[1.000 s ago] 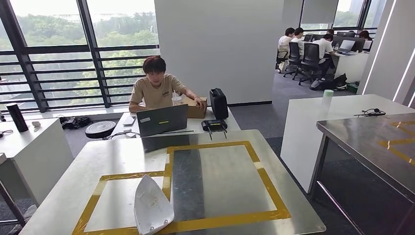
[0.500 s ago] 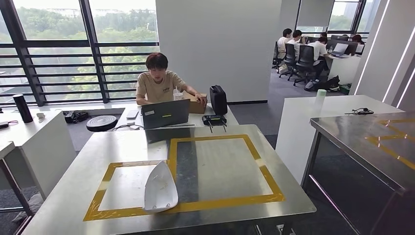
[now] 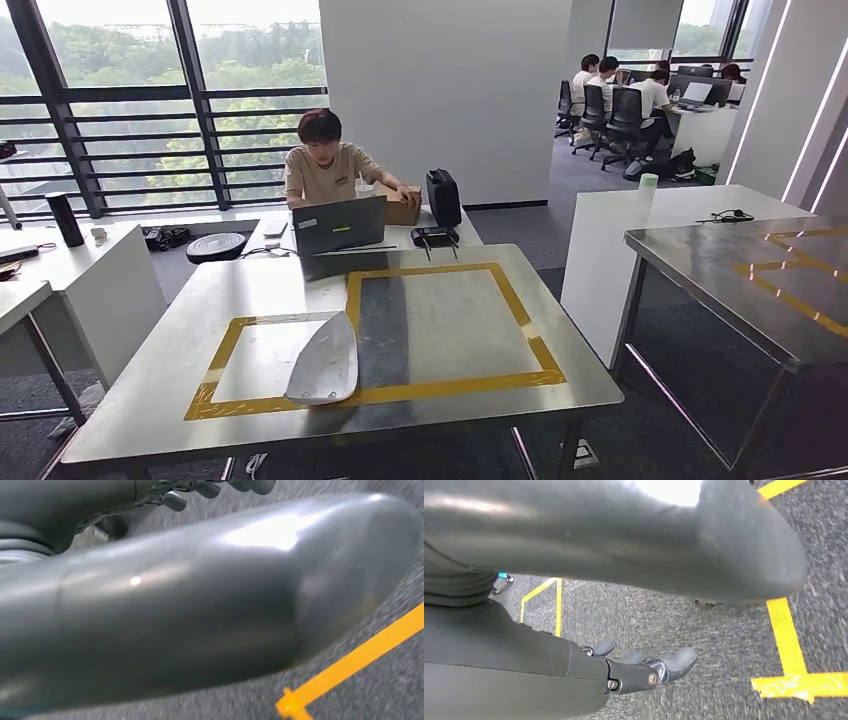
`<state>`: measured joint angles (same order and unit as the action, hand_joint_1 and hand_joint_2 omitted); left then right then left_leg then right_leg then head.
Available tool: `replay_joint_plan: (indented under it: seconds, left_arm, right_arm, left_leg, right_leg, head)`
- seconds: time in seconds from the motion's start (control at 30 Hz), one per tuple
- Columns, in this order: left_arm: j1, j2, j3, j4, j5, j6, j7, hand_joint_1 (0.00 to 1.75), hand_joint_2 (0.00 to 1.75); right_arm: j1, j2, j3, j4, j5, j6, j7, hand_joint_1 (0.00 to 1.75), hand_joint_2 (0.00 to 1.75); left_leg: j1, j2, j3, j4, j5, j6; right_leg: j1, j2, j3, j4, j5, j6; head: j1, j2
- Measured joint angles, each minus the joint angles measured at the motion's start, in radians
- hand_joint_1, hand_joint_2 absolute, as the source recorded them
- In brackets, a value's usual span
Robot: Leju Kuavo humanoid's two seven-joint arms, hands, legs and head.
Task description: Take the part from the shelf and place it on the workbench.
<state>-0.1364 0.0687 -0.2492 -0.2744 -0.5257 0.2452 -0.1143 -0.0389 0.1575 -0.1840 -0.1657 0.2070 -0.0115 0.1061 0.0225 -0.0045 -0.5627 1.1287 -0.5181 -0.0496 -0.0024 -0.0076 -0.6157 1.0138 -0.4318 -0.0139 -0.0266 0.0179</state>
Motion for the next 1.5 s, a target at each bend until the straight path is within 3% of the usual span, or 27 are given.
replay_joint_plan:
  seconds: [0.07,0.17,0.2,0.27,0.33,0.37,0.43,0.47,0.53,0.6,0.67,0.7,0.77,0.83,0.87,0.93,0.97,1.03,1.1,1.17,1.2,1.27,1.33,1.37,1.4,1.43,1.5]
  left_arm:
    - [0.001,-0.007,0.019,0.014,0.0,-0.003,0.004,0.0,0.0]
    - [0.005,-0.01,0.041,0.035,0.012,-0.005,0.032,0.0,0.0]
    - [0.007,-0.01,0.051,0.041,0.029,-0.004,0.068,0.0,0.0]
    - [0.016,-0.008,0.089,0.055,0.099,0.011,0.186,0.0,0.0]
    - [0.041,-0.008,0.148,0.066,0.184,0.032,0.277,0.0,0.0]
    - [0.056,-0.009,0.18,0.071,0.216,0.035,0.295,0.0,0.0]
    - [0.082,-0.015,0.239,0.079,0.252,0.034,0.316,0.0,0.0]
    - [0.089,-0.023,0.262,0.082,0.264,0.036,0.325,0.0,0.0]
    - [0.1,-0.046,0.301,0.086,0.286,0.052,0.325,0.0,0.0]
    - [0.107,-0.07,0.333,0.087,0.296,0.077,0.287,0.0,0.0]
    - [0.109,-0.088,0.347,0.089,0.278,0.095,0.218,0.0,0.0]
    - [0.11,-0.096,0.349,0.09,0.256,0.098,0.172,0.0,0.0]
    - [0.106,-0.103,0.345,0.091,0.198,0.089,0.089,0.0,0.0]
    - [0.091,-0.107,0.33,0.091,0.134,0.064,0.044,0.0,0.0]
    - [0.078,-0.108,0.318,0.09,0.107,0.049,0.039,0.0,0.0]
    - [0.053,-0.11,0.293,0.089,0.077,0.023,0.054,0.0,0.0]
    - [0.044,-0.113,0.283,0.088,0.069,0.014,0.067,0.0,0.0]
    - [0.033,-0.117,0.269,0.087,0.06,0.003,0.1,0.0,0.0]
    - [0.038,-0.121,0.257,0.088,0.054,-0.002,0.135,0.0,0.0]
    - [0.055,-0.122,0.247,0.09,0.046,-0.003,0.163,0.0,0.0]
    - [0.064,-0.122,0.244,0.092,0.044,-0.003,0.171,0.0,0.0]
    - [0.078,-0.12,0.24,0.094,0.043,-0.002,0.179,0.0,0.0]
    - [0.083,-0.12,0.236,0.095,0.043,-0.002,0.183,0.0,0.0]
    - [0.084,-0.121,0.234,0.096,0.043,-0.002,0.184,0.0,0.0]
    - [0.084,-0.122,0.232,0.096,0.043,-0.002,0.186,0.0,0.0]
    - [0.085,-0.122,0.231,0.096,0.043,-0.002,0.187,0.0,0.0]
    - [0.086,-0.122,0.229,0.097,0.043,-0.003,0.187,0.0,0.0]
  right_arm:
    - [-0.004,-0.002,0.0,0.0,0.0,0.002,0.0,0.0,0.0]
    - [-0.002,-0.002,-0.001,0.0,0.001,0.004,0.0,0.0,0.0]
    - [0.0,-0.002,-0.001,0.0,0.001,0.004,0.001,0.0,0.0]
    - [0.002,-0.002,-0.001,0.0,0.001,0.008,0.002,0.0,0.0]
    - [0.001,-0.003,-0.002,0.0,0.001,0.011,0.008,0.0,0.0]
    - [0.002,-0.004,-0.002,0.0,0.002,0.011,0.013,0.0,0.0]
    - [0.005,-0.01,-0.002,0.0,0.015,0.011,0.031,0.0,0.0]
    - [0.005,-0.014,0.0,0.0,0.03,0.011,0.04,0.0,0.0]
    - [0.001,-0.021,0.009,0.0,0.065,0.011,0.053,0.0,0.0]
    - [-0.007,-0.026,0.023,0.0,0.097,0.012,0.058,0.0,0.0]
    - [-0.018,-0.027,0.039,0.0,0.12,0.012,0.065,0.0,0.0]
    - [-0.028,-0.026,0.046,0.0,0.127,0.012,0.068,0.0,0.0]
    - [-0.051,-0.025,0.055,0.0,0.128,0.013,0.066,0.0,0.0]
    - [-0.068,-0.024,0.057,0.0,0.117,0.017,0.051,0.0,0.0]
    - [-0.073,-0.024,0.057,-0.001,0.111,0.018,0.04,0.0,0.0]
    - [-0.079,-0.024,0.057,-0.001,0.101,0.019,0.023,0.0,0.0]
    - [-0.082,-0.024,0.057,-0.001,0.098,0.019,0.018,0.0,0.0]
    - [-0.08,-0.027,0.056,-0.001,0.091,0.02,0.022,0.0,0.0]
    - [-0.067,-0.032,0.052,-0.001,0.082,0.02,0.044,0.0,0.0]
    - [-0.043,-0.037,0.047,0.0,0.076,0.02,0.074,0.0,0.0]
    - [-0.031,-0.038,0.044,0.0,0.074,0.02,0.084,0.0,0.0]
    - [-0.012,-0.04,0.038,0.0,0.073,0.02,0.094,0.0,0.0]
    - [-0.007,-0.041,0.034,0.0,0.073,0.02,0.098,0.0,0.0]
    - [-0.007,-0.042,0.032,0.0,0.073,0.02,0.101,0.0,0.0]
    - [-0.007,-0.043,0.032,0.0,0.073,0.02,0.103,0.0,0.0]
    - [-0.006,-0.044,0.031,0.0,0.073,0.02,0.104,0.0,0.0]
    - [-0.006,-0.046,0.03,0.0,0.073,0.02,0.105,0.0,0.0]
  left_leg:
    - [-0.001,-0.008,0.061,-0.095,-0.014,0.005]
    - [-0.01,-0.006,0.053,-0.112,-0.006,0.035]
    - [-0.012,-0.002,0.046,-0.112,0.002,0.047]
    - [-0.014,0.005,0.028,-0.113,0.02,0.066]
    - [-0.021,0.015,0.005,-0.11,0.037,0.074]
    - [-0.024,0.019,-0.008,-0.108,0.045,0.077]
    - [-0.03,0.022,-0.037,-0.1,0.062,0.08]
    - [-0.031,0.02,-0.05,-0.096,0.069,0.08]
    - [-0.033,0.017,-0.068,-0.091,0.086,0.075]
    - [-0.029,0.017,-0.073,-0.094,0.104,0.065]
    - [-0.025,0.017,-0.075,-0.099,0.119,0.053]
    - [-0.024,0.015,-0.081,-0.094,0.11,0.047]
    - [-0.021,0.009,-0.098,-0.041,0.035,0.035]
    - [-0.015,0.005,-0.114,0.07,-0.064,0.022]
    - [-0.011,0.005,-0.116,0.121,-0.084,0.016]
    - [-0.002,0.006,-0.088,0.154,-0.048,0.005]
    - [0.003,0.006,-0.052,0.125,-0.015,0.0]
    - [0.008,0.0,0.044,0.001,-0.016,-0.009]
    - [0.001,-0.005,0.098,-0.092,-0.057,0.002]
    - [-0.008,-0.003,0.094,-0.106,-0.052,0.031]
    - [-0.011,0.001,0.086,-0.106,-0.042,0.043]
    - [-0.012,0.007,0.062,-0.109,-0.018,0.064]
    - [-0.016,0.009,0.031,-0.107,0.007,0.072]
    - [-0.018,0.01,0.014,-0.105,0.021,0.073]
    - [-0.02,0.011,-0.003,-0.103,0.034,0.073]
    - [-0.021,0.012,-0.021,-0.1,0.047,0.072]
    - [-0.021,0.012,-0.053,-0.093,0.07,0.067]
  right_leg:
    - [0.001,-0.003,-0.013,0.006,0.014,0.012]
    - [-0.005,0.001,-0.025,0.007,0.03,0.028]
    - [-0.008,0.002,-0.033,0.022,0.012,0.033]
    - [-0.009,0.004,-0.061,0.106,-0.074,0.038]
    - [-0.007,0.004,-0.088,0.232,-0.16,0.037]
    - [-0.006,0.005,-0.088,0.275,-0.174,0.035]
    - [-0.001,0.005,-0.04,0.263,-0.145,0.026]
    - [0.003,0.005,0.009,0.206,-0.12,0.02]
    - [0.012,0.005,0.107,0.066,-0.112,0.007]
    - [0.02,0.005,0.142,-0.006,-0.124,-0.002]
    - [0.021,0.005,0.133,-0.018,-0.104,-0.011]
    - [0.019,0.005,0.126,-0.024,-0.091,-0.017]
    - [0.013,0.004,0.104,-0.033,-0.061,-0.026]
    - [0.012,0.002,0.073,-0.032,-0.034,-0.026]
    - [0.011,-0.002,0.056,-0.03,-0.021,-0.024]
    - [0.009,-0.009,0.017,-0.02,0.004,-0.017]
    - [0.006,-0.011,-0.005,-0.012,0.016,-0.012]
    - [0.003,-0.01,-0.042,0.007,0.036,0.002]
    - [0.001,-0.008,-0.055,0.015,0.053,0.016]
    - [-0.005,-0.006,-0.057,0.011,0.07,0.029]
    - [-0.01,-0.004,-0.061,0.016,0.061,0.035]
    - [-0.014,-0.001,-0.08,0.07,-0.015,0.043]
    - [-0.013,0.001,-0.106,0.194,-0.126,0.044]
    - [-0.011,0.002,-0.114,0.258,-0.156,0.043]
    - [-0.009,0.004,-0.11,0.301,-0.159,0.041]
    - [-0.007,0.005,-0.089,0.311,-0.141,0.038]
    - [-0.004,0.006,0.009,0.217,-0.096,0.032]
  head:
    - [0.001,0.0]
    - [0.002,0.0]
    - [0.002,0.0]
    - [0.002,0.0]
    - [0.002,0.0]
    - [0.002,0.0]
    - [0.003,0.0]
    - [0.002,0.0]
    - [0.002,0.0]
    - [0.002,0.0]
    - [0.003,0.0]
    - [0.004,0.0]
    - [0.002,0.0]
    - [0.001,0.0]
    - [0.001,0.0]
    - [0.001,0.0]
    - [0.001,0.0]
    - [0.001,0.0]
    - [0.002,0.0]
    - [0.003,0.0]
    - [0.003,0.0]
    - [0.003,0.0]
    - [0.003,0.0]
    - [0.003,0.0]
    - [0.003,0.0]
    - [0.003,0.001]
    - [0.003,0.001]
